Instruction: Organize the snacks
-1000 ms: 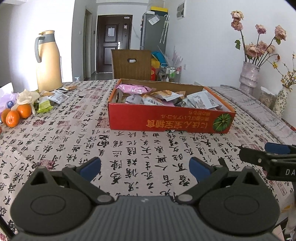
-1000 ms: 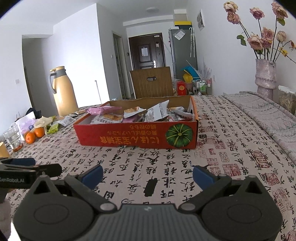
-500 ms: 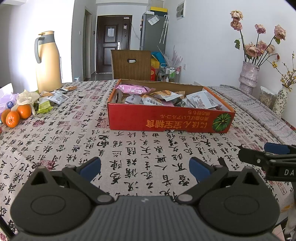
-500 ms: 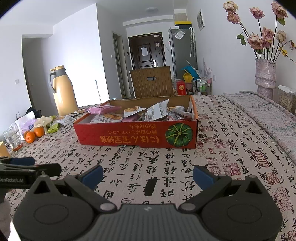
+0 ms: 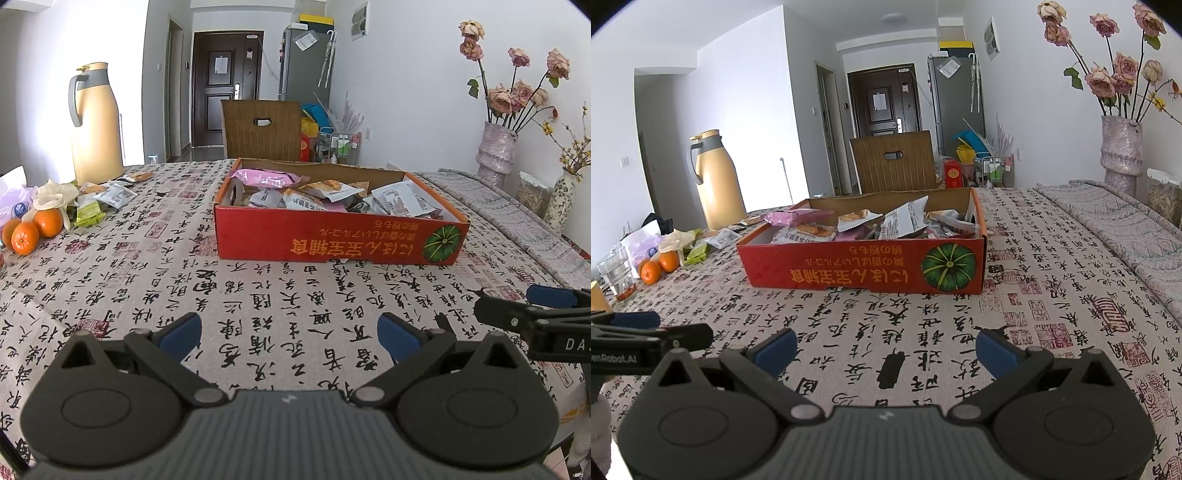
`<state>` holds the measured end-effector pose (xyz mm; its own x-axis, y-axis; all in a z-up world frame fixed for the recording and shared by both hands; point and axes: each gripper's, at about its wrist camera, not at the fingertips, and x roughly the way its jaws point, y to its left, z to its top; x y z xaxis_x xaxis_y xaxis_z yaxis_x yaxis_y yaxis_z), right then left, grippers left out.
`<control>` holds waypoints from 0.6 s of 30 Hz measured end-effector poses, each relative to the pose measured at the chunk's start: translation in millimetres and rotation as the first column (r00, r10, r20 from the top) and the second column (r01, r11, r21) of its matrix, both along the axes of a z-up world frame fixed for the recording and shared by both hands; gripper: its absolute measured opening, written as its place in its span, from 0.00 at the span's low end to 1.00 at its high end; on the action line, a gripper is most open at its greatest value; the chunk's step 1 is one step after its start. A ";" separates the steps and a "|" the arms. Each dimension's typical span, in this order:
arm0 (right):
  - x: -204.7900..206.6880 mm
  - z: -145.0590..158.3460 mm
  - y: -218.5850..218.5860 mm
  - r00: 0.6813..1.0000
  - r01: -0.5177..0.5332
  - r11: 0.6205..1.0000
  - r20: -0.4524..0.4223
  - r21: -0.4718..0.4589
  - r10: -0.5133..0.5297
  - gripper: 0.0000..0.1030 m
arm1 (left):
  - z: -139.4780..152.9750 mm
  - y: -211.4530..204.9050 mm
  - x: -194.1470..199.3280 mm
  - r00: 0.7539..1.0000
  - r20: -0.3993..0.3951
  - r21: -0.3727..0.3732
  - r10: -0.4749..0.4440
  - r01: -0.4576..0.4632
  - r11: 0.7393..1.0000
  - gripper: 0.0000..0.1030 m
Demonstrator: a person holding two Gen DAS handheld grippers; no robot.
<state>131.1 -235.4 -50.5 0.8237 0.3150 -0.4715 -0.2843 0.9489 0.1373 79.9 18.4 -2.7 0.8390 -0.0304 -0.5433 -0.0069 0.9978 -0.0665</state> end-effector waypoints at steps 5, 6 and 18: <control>0.3 0.2 0.1 1.000 0.000 1.000 0.000 0.000 0.000 1.00 | 0.0 0.1 0.0 1.000 0.000 0.000 0.000 0.000 1.000 1.00; 0.0 0.2 0.0 1.000 0.000 1.000 0.000 0.000 0.000 1.00 | 0.0 0.2 0.1 1.000 -0.001 0.000 -0.001 0.001 1.000 1.00; -1.4 0.1 -0.7 1.000 0.001 1.000 -0.002 -0.001 -0.001 1.00 | -0.7 -0.1 -0.8 1.000 0.007 -0.005 -0.014 0.014 1.000 1.00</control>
